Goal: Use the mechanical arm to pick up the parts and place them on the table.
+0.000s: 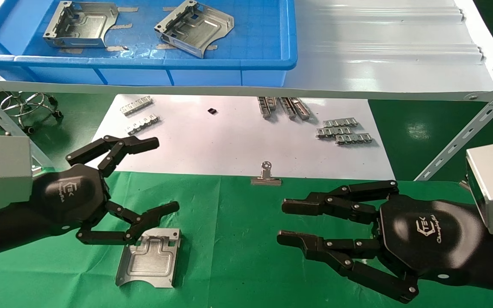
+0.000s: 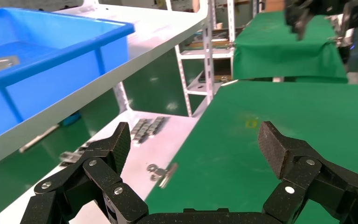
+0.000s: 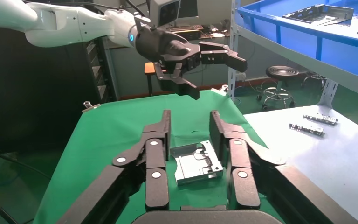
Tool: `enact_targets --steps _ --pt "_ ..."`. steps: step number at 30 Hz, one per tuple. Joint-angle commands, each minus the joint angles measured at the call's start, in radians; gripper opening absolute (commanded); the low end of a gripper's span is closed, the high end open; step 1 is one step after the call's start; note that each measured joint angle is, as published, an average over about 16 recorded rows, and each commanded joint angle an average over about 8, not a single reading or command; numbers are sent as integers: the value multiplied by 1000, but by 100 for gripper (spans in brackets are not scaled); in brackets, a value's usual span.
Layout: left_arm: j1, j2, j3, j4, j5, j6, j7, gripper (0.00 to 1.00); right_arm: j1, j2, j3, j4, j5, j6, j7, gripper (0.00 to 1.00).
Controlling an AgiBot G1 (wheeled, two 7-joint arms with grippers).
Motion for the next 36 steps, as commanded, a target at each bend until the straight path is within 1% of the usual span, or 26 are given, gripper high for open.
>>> enact_targets --steps 1,36 --pt "1 0 -13 -8 8 14 -23 100 0 0 0 0 0 0 0 100" --pt "19 6 -229 -139 145 253 -415 100 0 0 0 0 0 0 0 100"
